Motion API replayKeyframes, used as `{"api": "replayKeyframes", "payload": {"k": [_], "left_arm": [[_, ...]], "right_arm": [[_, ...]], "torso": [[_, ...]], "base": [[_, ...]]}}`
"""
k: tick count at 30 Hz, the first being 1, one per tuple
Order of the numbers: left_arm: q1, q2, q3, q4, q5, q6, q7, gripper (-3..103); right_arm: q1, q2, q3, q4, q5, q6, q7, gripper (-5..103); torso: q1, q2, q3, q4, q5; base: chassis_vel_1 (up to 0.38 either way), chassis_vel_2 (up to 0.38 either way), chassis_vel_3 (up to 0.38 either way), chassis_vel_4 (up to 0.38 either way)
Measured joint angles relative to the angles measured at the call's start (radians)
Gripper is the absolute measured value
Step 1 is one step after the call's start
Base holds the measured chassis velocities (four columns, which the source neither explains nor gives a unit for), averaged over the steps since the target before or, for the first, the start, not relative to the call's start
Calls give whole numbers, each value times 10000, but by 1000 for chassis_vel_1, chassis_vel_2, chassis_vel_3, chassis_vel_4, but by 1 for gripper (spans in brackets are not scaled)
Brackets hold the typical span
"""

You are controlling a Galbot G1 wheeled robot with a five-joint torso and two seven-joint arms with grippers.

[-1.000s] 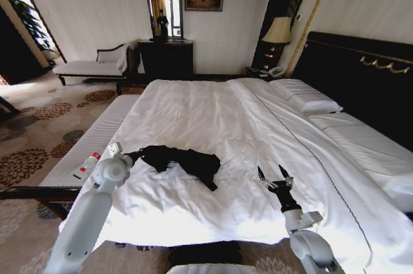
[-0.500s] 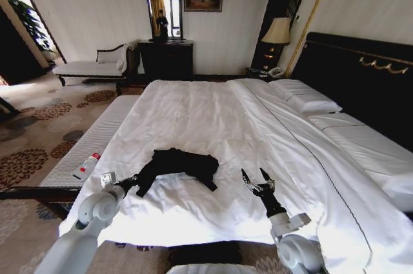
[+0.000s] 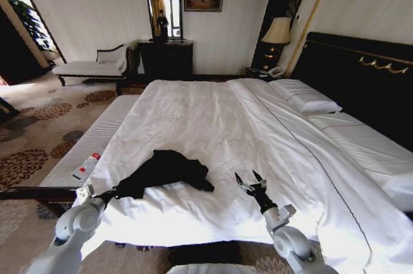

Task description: Fold the clothes on the bed.

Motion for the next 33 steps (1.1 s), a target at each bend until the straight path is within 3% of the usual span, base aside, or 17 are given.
{"api": "replayKeyframes", "payload": {"k": [4, 7, 12, 14, 15, 17, 18, 19, 23, 28, 33], "left_arm": [[41, -17, -130, -115, -34, 6, -20, 0], [60, -64, -340, -218, -70, 14, -31, 0], [54, -164, -437, -390, -82, 14, -54, 0], [29, -338, -438, -738, -83, -56, -70, 0], [29, -338, -438, -738, -83, -56, -70, 0], [25, -460, -433, -1089, -46, -161, -21, 0], [42, -571, -400, -1537, 100, -302, 139, 0], [54, -624, -380, -1818, 220, -384, 247, 0], [72, -753, -242, -2506, 577, -524, 418, 0], [182, -919, 87, -2775, 1051, -565, 476, 0], [453, -1092, 448, -2270, 1982, -743, 579, 0]], "right_arm": [[413, -405, -600, 182, 303, -443, 779, 100], [1302, -1055, -1853, 406, 407, -1085, 1555, 100], [2685, -1345, -2995, 311, 1416, -1344, 1473, 100], [3993, -1395, -4139, 363, 2566, -2085, 2391, 100], [3993, -1395, -4139, 363, 2566, -2085, 2391, 100], [4795, -1353, -4956, 381, 3119, -2684, 3404, 100], [5627, -1235, -5735, 348, 3663, -3390, 4483, 100], [6088, -1138, -6159, 263, 3969, -3795, 4974, 100], [7530, -849, -7171, -120, 4601, -4586, 5879, 100], [8525, -447, -8095, -940, 4902, -4895, 6116, 100], [9067, 1, -8576, -2104, 4538, -4988, 5957, 100]], "torso": [[1, -1, 0, -2, 2], [0, -1, 0, -5, 0], [0, -2, 1, -3, 1], [1, -2, 1, 2, -3], [1, -2, 1, 2, -3], [2, -2, 1, -1, 2], [1, -1, 0, -1, -3], [1, -1, 0, -2, 1], [0, -1, 0, 2, -4], [1, -2, 0, -3, 0], [1, -1, 0, -3, -1]], "base": [[0, 0, 0, 0], [0, 0, 0, 0], [0, 0, 0, 0], [0, 0, 0, 0], [0, 0, 0, 0], [0, 0, 0, 0], [0, 0, 0, 0], [0, 0, 0, 0], [0, 0, 0, 0], [0, 0, 0, 0], [0, 0, 0, 0]]}}
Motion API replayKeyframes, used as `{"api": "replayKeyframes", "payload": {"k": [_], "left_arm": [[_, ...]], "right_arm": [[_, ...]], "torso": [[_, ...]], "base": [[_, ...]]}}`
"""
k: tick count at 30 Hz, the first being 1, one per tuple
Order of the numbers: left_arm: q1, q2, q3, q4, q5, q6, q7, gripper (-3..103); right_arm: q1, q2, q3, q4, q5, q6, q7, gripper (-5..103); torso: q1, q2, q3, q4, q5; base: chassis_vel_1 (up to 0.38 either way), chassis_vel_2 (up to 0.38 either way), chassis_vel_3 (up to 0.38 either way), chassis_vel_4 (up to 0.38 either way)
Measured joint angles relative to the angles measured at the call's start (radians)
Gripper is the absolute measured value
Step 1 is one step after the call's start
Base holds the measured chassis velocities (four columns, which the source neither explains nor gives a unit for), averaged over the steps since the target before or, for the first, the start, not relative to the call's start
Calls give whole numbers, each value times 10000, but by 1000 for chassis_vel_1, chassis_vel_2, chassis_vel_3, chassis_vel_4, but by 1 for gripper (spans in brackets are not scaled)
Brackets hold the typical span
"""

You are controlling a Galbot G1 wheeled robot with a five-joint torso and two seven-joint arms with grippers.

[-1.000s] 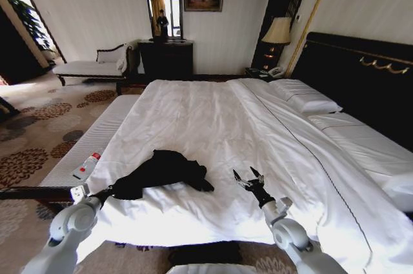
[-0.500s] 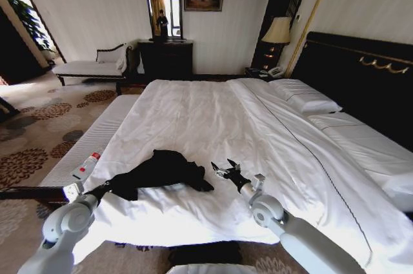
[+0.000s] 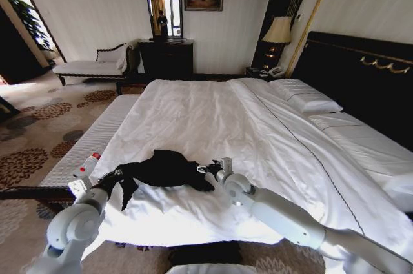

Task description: Fold the clothes on the bed.

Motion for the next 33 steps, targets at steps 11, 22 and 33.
{"api": "replayKeyframes", "payload": {"k": [11, 22, 33], "left_arm": [[270, -436, 416, 636, 755, -118, 45, 0], [221, -542, 579, 650, 912, -95, -38, 0], [212, -540, 491, 654, 897, -64, -121, 0]], "right_arm": [[657, 248, -650, -331, -606, -246, 121, 100], [1245, 1078, -1095, -1070, -245, -782, 699, 100], [1527, 1561, -1259, -756, 975, -2196, 2716, 100]], "torso": [[-1, 2, -1, 0, 0], [-1, 2, -1, 0, 0], [-1, 2, -1, -2, 1]], "base": [[0, 0, 0, 0], [0, 0, 0, 0], [0, 0, 0, 0]]}}
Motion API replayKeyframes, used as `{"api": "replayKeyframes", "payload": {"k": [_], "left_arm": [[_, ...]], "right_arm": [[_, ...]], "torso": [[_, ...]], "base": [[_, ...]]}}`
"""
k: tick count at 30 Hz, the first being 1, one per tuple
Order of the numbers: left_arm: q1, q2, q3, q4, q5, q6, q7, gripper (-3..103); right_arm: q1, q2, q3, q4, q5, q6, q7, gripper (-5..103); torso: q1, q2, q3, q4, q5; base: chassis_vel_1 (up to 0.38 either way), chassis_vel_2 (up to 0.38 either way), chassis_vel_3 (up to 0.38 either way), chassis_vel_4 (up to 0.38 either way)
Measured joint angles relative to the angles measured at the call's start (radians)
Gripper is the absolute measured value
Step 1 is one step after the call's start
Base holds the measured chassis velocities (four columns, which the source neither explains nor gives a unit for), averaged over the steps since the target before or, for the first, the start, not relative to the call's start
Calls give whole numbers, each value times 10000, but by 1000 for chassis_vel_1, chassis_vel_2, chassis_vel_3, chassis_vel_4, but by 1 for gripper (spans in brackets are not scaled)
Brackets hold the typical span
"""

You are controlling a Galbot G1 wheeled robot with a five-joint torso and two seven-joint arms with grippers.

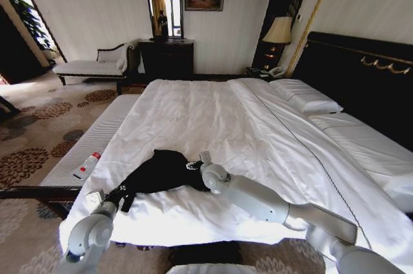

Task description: Fold the clothes on the bed.

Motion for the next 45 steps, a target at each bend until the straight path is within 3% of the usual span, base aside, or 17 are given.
{"api": "replayKeyframes", "payload": {"k": [7, 9, 11, 14, 20, 24, 26, 27, 29, 34, 45], "left_arm": [[31, -38, 5, -3, 45, 1, -29, 0], [33, -36, 4, 2, 63, -3, -32, 0], [35, -35, 3, 6, 70, -7, -34, 0], [41, -33, 5, 9, 96, -14, -41, 0], [27, -12, 13, 17, 115, -17, -50, 0], [12, -8, 36, 50, 153, -30, -54, 0], [10, -18, 46, 67, 186, -47, -54, 0], [10, -21, 45, 78, 200, -60, -57, 0], [9, -21, 37, 81, 205, -66, -57, 0], [0, -4, -24, 81, 205, -79, -57, 0], [-20, -2, -138, 87, 170, -121, -61, 0]], "right_arm": [[-81, 159, 15, 34, 644, -656, 948, 101], [-82, 146, 23, 33, 649, -687, 1029, 90], [-80, 120, 33, 32, 643, -687, 1033, 90], [-79, 40, 106, 32, 650, -663, 1029, 74], [-101, -130, 147, 93, 646, -625, 1050, 58], [-138, -291, 198, 160, 644, -559, 1023, 41], [-198, -369, 247, 250, 605, -320, 822, 36], [-243, -432, 288, 331, 559, -114, 563, 25], [-276, -492, 321, 399, 508, 35, 351, 25], [-458, -745, 418, 694, 390, 461, -220, 4], [-676, -1112, 752, 1117, -127, 958, -811, 0]], "torso": [[0, 0, 0, 5, 0], [0, 0, 0, 5, 0], [-1, 0, -1, 4, 0], [0, 0, 0, 2, 0], [0, 0, 0, 3, 1], [-1, 0, 0, 2, 1], [0, 0, 0, 2, 1], [0, 0, 0, 3, 1], [0, -1, 0, 3, 1], [-1, 0, 0, 2, 1], [-1, 0, -1, 3, 1]], "base": [[0, 0, 0, 0], [0, 0, 0, 0], [0, 0, 0, 0], [0, 0, 0, 0], [0, 0, 0, 0], [0, 0, 0, 0], [0, 0, 0, 0], [0, 0, 0, 0], [0, 0, 0, 0], [0, 0, 0, 0], [0, 0, 0, 0]]}}
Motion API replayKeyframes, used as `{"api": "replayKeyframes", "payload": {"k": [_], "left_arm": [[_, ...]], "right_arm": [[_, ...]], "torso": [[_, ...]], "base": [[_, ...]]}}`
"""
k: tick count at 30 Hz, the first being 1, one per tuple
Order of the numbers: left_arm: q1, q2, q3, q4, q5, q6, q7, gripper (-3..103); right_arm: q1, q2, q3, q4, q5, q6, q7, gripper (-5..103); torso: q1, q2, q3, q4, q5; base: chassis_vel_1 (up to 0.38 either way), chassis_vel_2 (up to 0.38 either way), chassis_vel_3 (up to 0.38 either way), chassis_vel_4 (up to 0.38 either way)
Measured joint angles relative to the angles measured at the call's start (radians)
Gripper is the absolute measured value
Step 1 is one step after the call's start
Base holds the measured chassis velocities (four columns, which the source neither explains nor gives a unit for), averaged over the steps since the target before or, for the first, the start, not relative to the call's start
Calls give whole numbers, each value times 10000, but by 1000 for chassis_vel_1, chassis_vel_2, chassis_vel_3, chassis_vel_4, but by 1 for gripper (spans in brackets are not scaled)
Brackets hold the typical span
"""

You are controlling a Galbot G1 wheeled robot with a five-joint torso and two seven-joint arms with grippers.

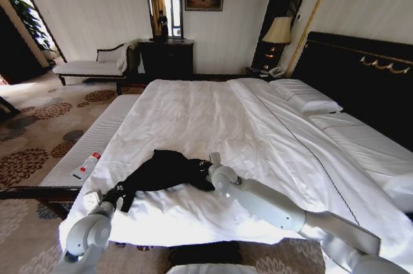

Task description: Fold the clothes on the bed.

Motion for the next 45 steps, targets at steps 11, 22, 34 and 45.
{"api": "replayKeyframes", "payload": {"k": [11, 22, 34, 45], "left_arm": [[-16, 6, -37, -48, -30, -6, -7, 0], [104, -62, -84, -84, -1, -23, -16, 0], [180, -117, -125, -88, 58, -39, -17, 0], [138, -134, -69, -25, 130, -52, -24, 0]], "right_arm": [[-86, 127, 39, -234, -699, 309, -256, 0], [414, 1314, -533, -687, 396, -801, 760, 33], [1088, 1789, -864, -1992, 214, -1146, 896, 82], [1316, 1703, -661, -2154, 1483, -1562, 1090, 84]], "torso": [[0, 0, 0, -1, 0], [0, 0, 0, 4, -2], [1, 0, 1, 1, -1], [1, 0, 1, 2, -1]], "base": [[0, 0, 0, 0], [0, 0, 0, 0], [0, 0, 0, 0], [0, 0, 0, 0]]}}
